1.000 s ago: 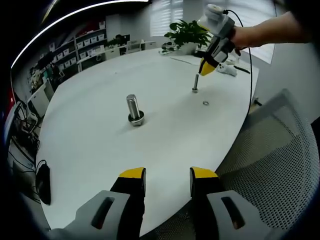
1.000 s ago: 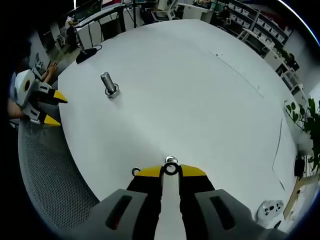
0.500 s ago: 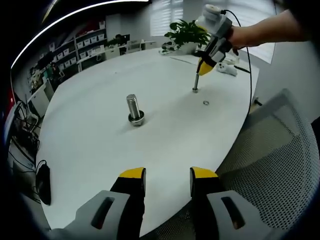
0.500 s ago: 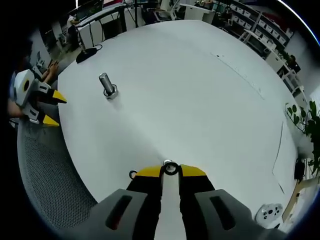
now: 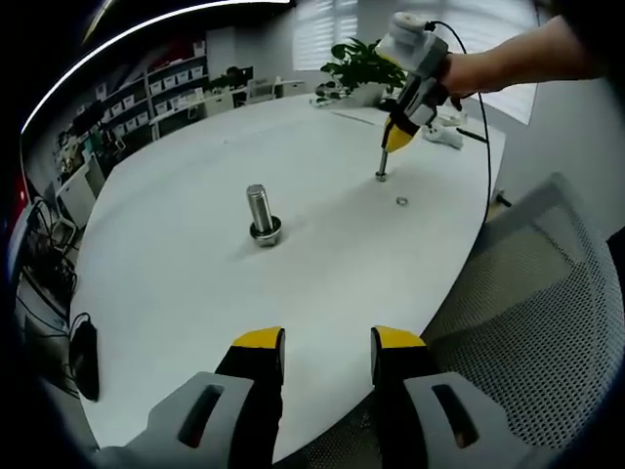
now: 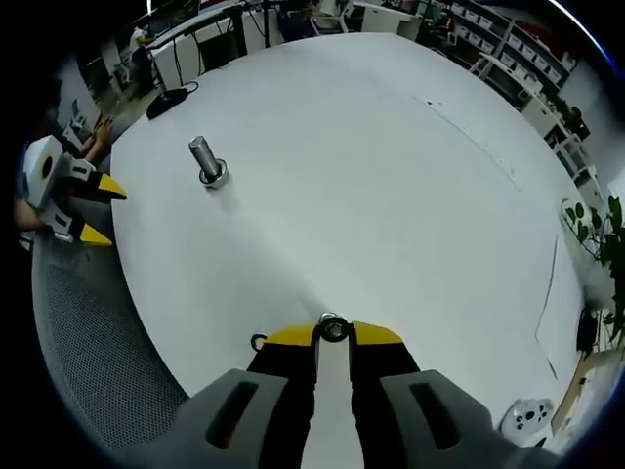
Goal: Place the washer onto the threaded stud by aligning its center hole with the stud, sliding it down to the base, and recovering from edge contact or off-axis alignment until the washer reaches the visible bottom stop.
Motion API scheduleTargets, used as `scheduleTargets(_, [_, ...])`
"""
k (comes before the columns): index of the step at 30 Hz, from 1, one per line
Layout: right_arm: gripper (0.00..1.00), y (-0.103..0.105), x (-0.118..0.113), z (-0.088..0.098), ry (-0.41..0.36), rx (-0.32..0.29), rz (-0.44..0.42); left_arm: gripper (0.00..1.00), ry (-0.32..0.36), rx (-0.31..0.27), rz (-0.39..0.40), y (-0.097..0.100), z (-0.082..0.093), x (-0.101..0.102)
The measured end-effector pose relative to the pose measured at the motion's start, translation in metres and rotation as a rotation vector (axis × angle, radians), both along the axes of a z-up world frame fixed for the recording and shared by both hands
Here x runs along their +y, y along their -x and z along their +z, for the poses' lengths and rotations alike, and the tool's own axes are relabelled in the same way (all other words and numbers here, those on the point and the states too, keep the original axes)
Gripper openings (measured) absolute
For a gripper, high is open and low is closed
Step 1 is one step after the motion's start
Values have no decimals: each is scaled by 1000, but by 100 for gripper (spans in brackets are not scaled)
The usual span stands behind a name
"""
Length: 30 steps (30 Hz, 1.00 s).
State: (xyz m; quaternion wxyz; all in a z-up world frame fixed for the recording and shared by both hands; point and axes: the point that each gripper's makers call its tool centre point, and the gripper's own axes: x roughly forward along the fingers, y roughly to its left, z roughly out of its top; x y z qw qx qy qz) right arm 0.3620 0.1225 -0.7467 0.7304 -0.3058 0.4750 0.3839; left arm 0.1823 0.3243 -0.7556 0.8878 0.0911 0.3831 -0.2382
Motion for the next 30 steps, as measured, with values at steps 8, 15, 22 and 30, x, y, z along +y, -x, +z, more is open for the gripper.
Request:
scheduleTargets(8, [14, -1, 0, -8, 11, 14, -1, 33, 2, -2, 3, 0, 1, 0])
scheduleTargets(15, [14, 1, 0, -16, 20, 26, -12, 33, 3, -4, 1, 0, 1, 0])
scheduleTargets(22, [14, 2, -3, -27, 23, 55, -34, 33, 4, -5, -8, 0, 1, -2])
scheduleTargets(30, [14, 3, -4, -38, 33, 70, -36, 33, 6, 0, -11, 0, 1, -2])
